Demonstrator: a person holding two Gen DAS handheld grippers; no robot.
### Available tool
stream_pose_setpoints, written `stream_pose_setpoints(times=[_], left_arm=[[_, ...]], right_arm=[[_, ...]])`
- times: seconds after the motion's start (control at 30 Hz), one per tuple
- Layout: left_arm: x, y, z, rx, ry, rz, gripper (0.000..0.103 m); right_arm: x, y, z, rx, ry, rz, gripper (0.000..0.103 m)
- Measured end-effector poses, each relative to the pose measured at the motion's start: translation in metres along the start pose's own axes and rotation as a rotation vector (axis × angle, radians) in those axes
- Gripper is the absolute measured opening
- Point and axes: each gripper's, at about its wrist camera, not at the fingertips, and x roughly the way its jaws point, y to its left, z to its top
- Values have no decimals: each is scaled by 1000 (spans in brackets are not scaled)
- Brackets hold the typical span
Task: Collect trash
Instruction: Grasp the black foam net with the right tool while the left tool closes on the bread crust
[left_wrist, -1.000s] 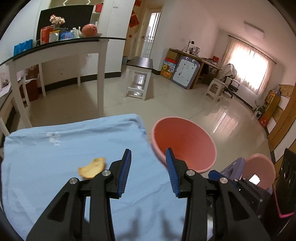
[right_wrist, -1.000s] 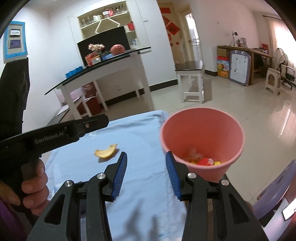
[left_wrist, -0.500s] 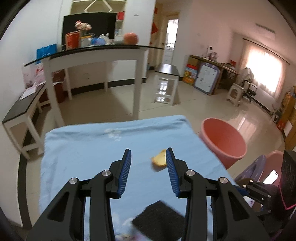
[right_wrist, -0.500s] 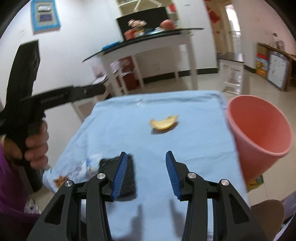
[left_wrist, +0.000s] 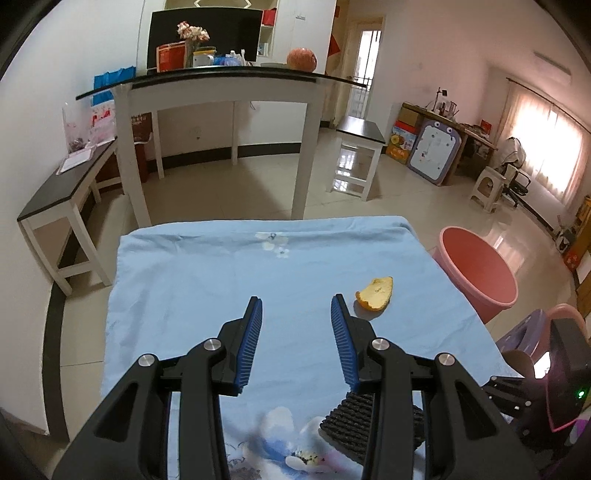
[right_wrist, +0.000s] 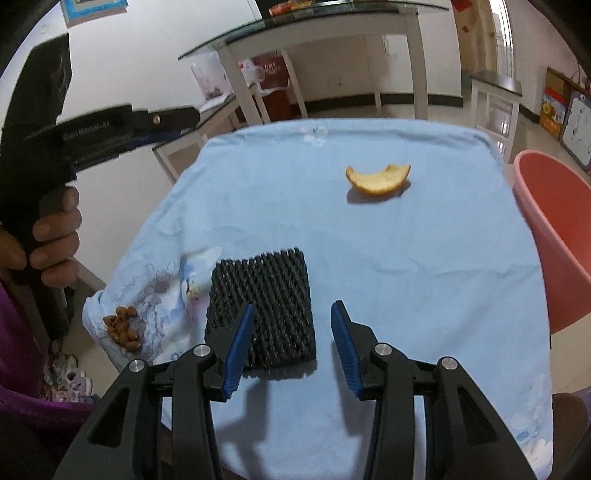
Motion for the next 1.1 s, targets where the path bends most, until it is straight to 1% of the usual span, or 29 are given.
stream_pose_setpoints(times=[0.23,0.27,0.3,0.4,0.43,0.53,0.6,0.67,0.77,0.87,0.97,1.1], left_arm=[[12,-5,7,33,13,-35,39],[15,-5,8,35,17,-47,39],[19,-7,9,36,23,-56,39],[31,-15,11,44,43,-84,39],[37,-19,12,53,52,-96,39],[52,-33,13,79,77,-116,39],[67,-44,14,98,113,-133,39],[82,-54,13,111,143,-134,39],[104,-63,12,102,186,-140,39],[124,-73,6,95,220,-107,39],[137,-79,1,87,237,-86,39],[149,-82,-3,51,247,-65,39]], right_arm=[[14,2,0,-13,54,-38,42],[15,2,-1,-10,63,-36,37],[18,2,-1,-7,77,-36,33],[18,2,-3,-1,83,-28,12],[15,2,-3,-2,73,-31,10],[1,-6,-3,29,28,-55,9],[-11,-19,-4,81,-5,-74,9],[-22,-32,-7,127,-28,-101,9],[-36,-50,-12,190,-60,-145,9],[-46,-67,-15,246,-83,-169,9],[-53,-78,-16,275,-98,-181,9],[-57,-87,-15,272,-106,-185,9]])
